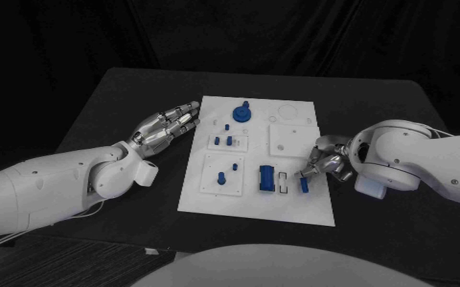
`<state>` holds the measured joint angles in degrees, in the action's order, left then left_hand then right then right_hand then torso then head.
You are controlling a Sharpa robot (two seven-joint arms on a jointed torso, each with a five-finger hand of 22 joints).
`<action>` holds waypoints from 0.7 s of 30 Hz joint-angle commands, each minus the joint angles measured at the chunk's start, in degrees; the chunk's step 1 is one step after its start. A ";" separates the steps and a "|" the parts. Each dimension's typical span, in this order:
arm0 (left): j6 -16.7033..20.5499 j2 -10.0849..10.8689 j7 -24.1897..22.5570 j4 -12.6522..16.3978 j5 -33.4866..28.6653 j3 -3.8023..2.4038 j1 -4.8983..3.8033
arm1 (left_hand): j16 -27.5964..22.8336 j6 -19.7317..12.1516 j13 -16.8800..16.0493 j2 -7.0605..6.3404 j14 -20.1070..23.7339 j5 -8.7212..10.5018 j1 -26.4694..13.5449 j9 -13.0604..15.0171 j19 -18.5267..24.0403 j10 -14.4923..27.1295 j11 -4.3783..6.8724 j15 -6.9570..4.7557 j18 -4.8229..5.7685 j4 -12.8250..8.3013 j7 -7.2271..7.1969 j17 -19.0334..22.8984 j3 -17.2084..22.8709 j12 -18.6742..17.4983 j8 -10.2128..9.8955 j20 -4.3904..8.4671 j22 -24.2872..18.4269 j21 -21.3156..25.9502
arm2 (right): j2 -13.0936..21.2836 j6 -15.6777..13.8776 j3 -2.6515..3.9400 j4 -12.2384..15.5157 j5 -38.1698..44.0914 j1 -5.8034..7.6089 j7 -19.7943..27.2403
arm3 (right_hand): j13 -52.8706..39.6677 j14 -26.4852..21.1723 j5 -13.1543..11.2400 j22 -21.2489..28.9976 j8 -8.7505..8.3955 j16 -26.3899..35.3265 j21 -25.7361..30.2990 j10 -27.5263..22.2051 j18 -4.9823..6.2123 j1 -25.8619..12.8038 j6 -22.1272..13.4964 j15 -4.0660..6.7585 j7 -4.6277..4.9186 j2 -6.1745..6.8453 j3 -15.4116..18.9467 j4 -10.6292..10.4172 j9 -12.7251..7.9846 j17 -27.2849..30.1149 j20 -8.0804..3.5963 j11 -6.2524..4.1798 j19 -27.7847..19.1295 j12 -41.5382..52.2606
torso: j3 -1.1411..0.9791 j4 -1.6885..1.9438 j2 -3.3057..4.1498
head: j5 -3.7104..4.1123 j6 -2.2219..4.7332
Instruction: Assemble the parts on the task board
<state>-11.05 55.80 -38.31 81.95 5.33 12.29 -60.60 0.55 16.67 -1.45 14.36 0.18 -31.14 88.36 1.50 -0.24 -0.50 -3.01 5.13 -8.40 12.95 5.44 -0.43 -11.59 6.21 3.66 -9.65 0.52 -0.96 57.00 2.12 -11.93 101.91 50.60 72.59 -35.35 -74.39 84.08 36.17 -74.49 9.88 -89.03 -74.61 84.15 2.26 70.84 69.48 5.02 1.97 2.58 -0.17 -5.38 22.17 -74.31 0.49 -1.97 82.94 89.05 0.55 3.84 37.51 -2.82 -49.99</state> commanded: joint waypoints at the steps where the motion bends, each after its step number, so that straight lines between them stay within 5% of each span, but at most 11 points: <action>1: -0.71 -0.12 -0.45 0.02 -0.05 -0.05 0.07 | -0.55 -0.34 0.33 0.13 -0.18 -0.93 0.38 0.71 0.08 0.24 -0.75 0.18 -0.32 -0.55 0.06 0.43 1.07 0.78 0.85 -0.36 -0.27 0.82 | -0.16 -4.79 0.01 -0.08 -11.86 0.02 0.32 | -15.61 5.92 2.51 -11.65 1.29 -0.97 -2.01 5.85 0.69 0.67 -2.20 1.11 -0.76 0.88 -8.55 2.45 2.22 -15.69 -0.19 -0.93 2.39 0.95 | 0.01 0.00 0.00 | 0.09 -0.01; 21: -1.02 -0.13 -0.05 0.05 -0.05 -0.05 0.08 | -0.55 -0.31 0.32 0.18 -0.18 -0.98 0.47 0.72 0.08 0.24 -0.80 0.16 -0.35 -0.65 0.08 0.43 1.17 0.81 0.87 -0.38 -0.28 0.82 | -2.94 -8.74 -0.01 -1.66 -15.62 -0.43 0.36 | -15.61 5.92 0.64 -11.34 1.45 -0.97 -1.09 5.85 0.91 -1.19 -2.93 1.06 -0.66 0.81 -9.71 2.44 2.64 -15.69 -0.19 -0.84 2.04 0.95 | 0.01 0.00 0.03 | 0.14 -0.01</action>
<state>-11.23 55.73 -37.96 81.89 5.32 12.29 -60.59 0.55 16.67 -1.45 14.36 0.18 -31.15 88.37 1.50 -0.24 -0.50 -3.02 5.13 -8.41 12.95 5.44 -0.43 -11.59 6.21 3.66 -9.65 0.53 -0.96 54.11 -4.86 -11.94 100.34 35.77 72.40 -35.09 -74.39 84.08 36.05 -74.49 10.11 -89.03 -75.87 84.15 2.26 69.99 68.25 5.03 1.96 3.40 -2.39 -5.21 22.75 -74.31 0.31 -1.97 83.13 89.05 0.57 3.84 37.51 -2.64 -49.99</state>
